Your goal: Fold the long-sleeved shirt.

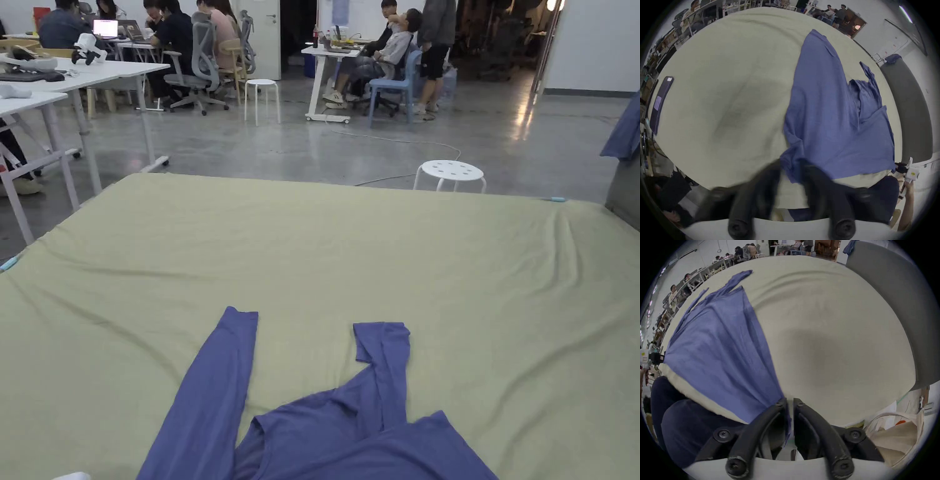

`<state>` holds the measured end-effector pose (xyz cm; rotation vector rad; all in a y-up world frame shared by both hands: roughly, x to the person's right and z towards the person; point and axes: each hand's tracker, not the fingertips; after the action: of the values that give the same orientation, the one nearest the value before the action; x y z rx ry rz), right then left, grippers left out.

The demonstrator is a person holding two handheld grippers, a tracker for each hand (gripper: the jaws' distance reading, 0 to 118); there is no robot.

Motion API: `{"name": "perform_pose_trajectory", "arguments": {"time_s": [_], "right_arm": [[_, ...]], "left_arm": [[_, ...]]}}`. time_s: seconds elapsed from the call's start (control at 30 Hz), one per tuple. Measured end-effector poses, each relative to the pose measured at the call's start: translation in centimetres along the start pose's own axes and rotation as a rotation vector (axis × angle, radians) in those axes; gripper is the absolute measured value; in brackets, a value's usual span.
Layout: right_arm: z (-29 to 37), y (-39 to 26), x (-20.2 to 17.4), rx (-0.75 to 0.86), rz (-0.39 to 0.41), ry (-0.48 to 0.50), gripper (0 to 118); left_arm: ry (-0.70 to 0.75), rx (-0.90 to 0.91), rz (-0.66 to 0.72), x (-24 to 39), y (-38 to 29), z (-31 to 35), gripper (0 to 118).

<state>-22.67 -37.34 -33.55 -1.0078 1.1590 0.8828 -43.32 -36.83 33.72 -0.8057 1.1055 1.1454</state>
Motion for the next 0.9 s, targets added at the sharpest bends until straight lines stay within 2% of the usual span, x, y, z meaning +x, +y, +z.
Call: {"name": "perform_pose_trajectory", "arguments": {"time_s": [0.03,0.07,0.1,0.13,0.2,0.27,0.3,0.33,0.37,0.4,0.43,0.5,0.57,0.6,0.73,0.9], "right_arm": [[0.5,0.4,0.0,-0.005,0.000,-0.015,20],[0.7,0.6,-0.1,-0.013,-0.014,-0.027,36],[1.2,0.8,-0.1,-0.027,-0.032,-0.041,60],[2.1,0.9,-0.2,-0.021,-0.022,-0.057,85],[3.7,1.1,-0.1,0.060,-0.012,-0.066,88],[6.8,1.3,-0.3,0.153,-0.025,-0.033,88],[8.7,1.4,-0.4,0.179,-0.042,-0.018,88],[10.1,1.4,-0.7,0.212,-0.072,0.000,85],[11.4,1.3,-1.1,0.244,-0.089,0.040,73],[12.4,1.0,-1.4,0.270,-0.106,0.083,50],[13.7,1.1,-1.7,0.292,-0.123,0.114,0],[14.8,1.0,-3.0,0.308,-0.130,0.122,0],[16.0,0.9,-4.3,0.327,-0.078,0.108,0],[16.2,1.0,-4.9,0.317,-0.036,0.120,0],[15.7,1.2,-7.3,0.316,0.029,0.122,0],[15.0,1.9,-9.2,0.292,0.036,0.161,0]], "left_arm": [[0.018,0.006,0.007,0.0,0.2,0.3,96],[0.041,0.008,0.006,0.6,-0.4,2.0,118],[0.049,0.008,0.007,0.6,-0.5,2.5,114],[0.006,0.095,-0.005,0.6,-0.8,3.8,109],[-0.032,0.084,0.027,-0.6,-0.9,4.8,110],[-0.088,0.092,0.057,-0.6,-2.0,6.3,111],[-0.096,0.089,0.072,-0.5,-2.6,6.7,109],[-0.110,0.074,0.085,1.4,-3.3,8.5,92],[-0.122,0.052,0.080,2.0,-4.1,9.0,57],[-0.119,0.054,0.060,2.7,-5.0,9.4,8],[-0.094,0.055,0.006,3.8,-5.7,9.7,0],[-0.053,0.053,-0.060,4.9,-7.0,9.4,0],[-0.098,0.025,-0.100,5.9,-8.0,9.3,0],[-0.113,0.036,-0.099,5.8,-8.2,9.1,0],[-0.092,0.175,-0.054,6.9,-7.8,11.0,0],[-0.130,0.228,-0.018,8.8,-2.2,9.7,0]]}}
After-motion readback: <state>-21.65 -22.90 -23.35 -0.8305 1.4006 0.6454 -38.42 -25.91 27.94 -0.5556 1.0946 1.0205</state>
